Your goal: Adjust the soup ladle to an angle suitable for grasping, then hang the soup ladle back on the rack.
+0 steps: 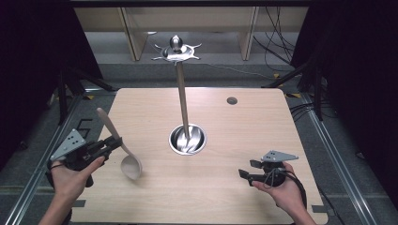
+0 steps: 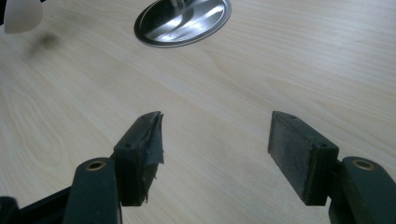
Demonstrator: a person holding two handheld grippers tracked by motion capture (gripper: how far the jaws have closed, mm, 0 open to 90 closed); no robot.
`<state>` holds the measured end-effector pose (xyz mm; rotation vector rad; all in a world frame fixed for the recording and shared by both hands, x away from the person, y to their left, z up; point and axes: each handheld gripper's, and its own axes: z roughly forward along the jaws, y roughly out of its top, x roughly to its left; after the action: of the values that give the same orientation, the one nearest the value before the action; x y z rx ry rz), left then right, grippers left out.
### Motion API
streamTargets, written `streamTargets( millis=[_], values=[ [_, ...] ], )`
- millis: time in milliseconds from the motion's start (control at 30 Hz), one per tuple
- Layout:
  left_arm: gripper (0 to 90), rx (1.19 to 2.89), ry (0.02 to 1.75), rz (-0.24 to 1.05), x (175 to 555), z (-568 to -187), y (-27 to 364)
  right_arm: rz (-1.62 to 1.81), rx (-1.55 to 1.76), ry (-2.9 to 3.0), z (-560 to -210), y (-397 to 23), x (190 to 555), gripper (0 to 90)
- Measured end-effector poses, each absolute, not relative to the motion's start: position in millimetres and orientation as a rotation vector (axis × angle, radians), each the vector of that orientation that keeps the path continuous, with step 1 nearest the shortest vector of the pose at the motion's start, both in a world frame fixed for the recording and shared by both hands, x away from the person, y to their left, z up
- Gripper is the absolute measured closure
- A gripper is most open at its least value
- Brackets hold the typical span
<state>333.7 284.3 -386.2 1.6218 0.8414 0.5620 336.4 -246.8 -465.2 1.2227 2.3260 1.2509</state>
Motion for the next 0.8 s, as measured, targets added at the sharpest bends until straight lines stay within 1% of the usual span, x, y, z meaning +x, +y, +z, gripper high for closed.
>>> streamTargets(
  millis=[133,467,500,667,800],
  values=[
    [75.8,1.620,0.805,0.557,341,-379,278,1.263,1.273,2.310,-466,-246,336,35.9],
    [75.8,1.639,0.744,0.535,349,-368,278,1.256,1.224,2.311,-464,-249,335,35.9],
    [75.8,1.643,0.739,0.528,351,-366,278,1.263,1.278,2.313,-463,-247,333,35.9],
    [75.7,1.666,0.691,0.494,357,-360,281,1.259,1.302,2.319,-462,-246,332,35.9],
    [75.8,1.681,0.659,0.469,364,-357,282,1.263,1.260,2.302,-464,-248,334,35.9]
  ],
)
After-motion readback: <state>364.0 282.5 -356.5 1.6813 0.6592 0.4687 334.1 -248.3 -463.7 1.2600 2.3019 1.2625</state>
